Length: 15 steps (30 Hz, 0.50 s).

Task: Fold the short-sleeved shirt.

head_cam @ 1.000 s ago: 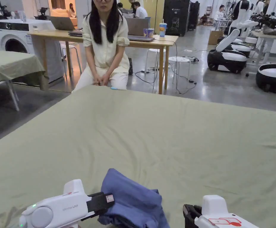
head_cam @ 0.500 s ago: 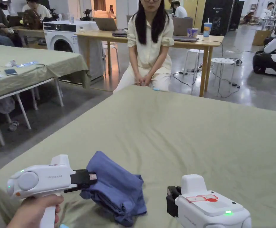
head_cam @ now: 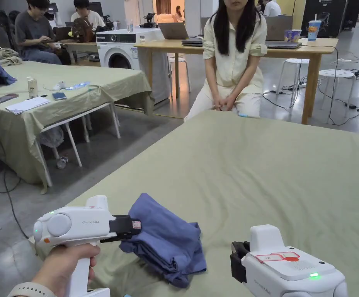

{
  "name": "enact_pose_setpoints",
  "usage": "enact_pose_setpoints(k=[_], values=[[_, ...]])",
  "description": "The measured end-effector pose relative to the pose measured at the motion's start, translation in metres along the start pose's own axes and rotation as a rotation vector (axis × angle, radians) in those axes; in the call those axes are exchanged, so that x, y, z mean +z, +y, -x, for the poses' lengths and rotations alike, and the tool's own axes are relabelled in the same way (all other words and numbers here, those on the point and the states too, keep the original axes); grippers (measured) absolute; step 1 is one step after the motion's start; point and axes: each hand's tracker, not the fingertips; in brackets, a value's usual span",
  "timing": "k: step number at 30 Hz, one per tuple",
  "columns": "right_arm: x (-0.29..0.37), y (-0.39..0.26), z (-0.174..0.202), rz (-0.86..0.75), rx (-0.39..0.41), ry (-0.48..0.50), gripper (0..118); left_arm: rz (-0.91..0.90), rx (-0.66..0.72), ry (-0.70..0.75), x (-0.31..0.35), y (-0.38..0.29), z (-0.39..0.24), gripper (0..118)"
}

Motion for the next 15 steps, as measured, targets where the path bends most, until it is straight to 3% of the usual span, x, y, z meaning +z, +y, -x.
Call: enact_pose_setpoints(k=[2,3,5,6,7,12,13,15], values=[[0.0,-0.001,-0.001,0.001,-0.002,0.001,0,-0.011,-0.037,0.023,0.003,-0.003,0.001,31],[0.0,-0.002,-0.001,0.004,0.0,0.001,0,-0.041,-0.062,0.063,0.006,-0.001,0.0,44],[0.0,-0.002,-0.003,0.003,0.0,0.001,0,-0.086,-0.072,0.101,0.01,0.013,0.006,90],[0.002,-0.002,-0.001,0.001,0.0,0.001,0,-0.096,-0.082,0.118,0.014,0.018,0.007,102],[0.003,-0.002,-0.001,0.001,-0.001,0.0,0,-0.116,-0.102,0.147,0.019,0.02,0.006,103],[0.01,-0.005,-0.005,-0.007,-0.007,-0.008,0,-0.156,-0.221,0.282,0.039,0.012,-0.012,83],[0.013,-0.006,-0.006,-0.01,-0.007,-0.01,0,-0.169,-0.239,0.306,0.038,0.005,-0.024,71],[0.021,-0.01,-0.01,-0.015,-0.006,-0.025,0,-0.206,-0.294,0.345,0.04,-0.011,-0.042,19]])
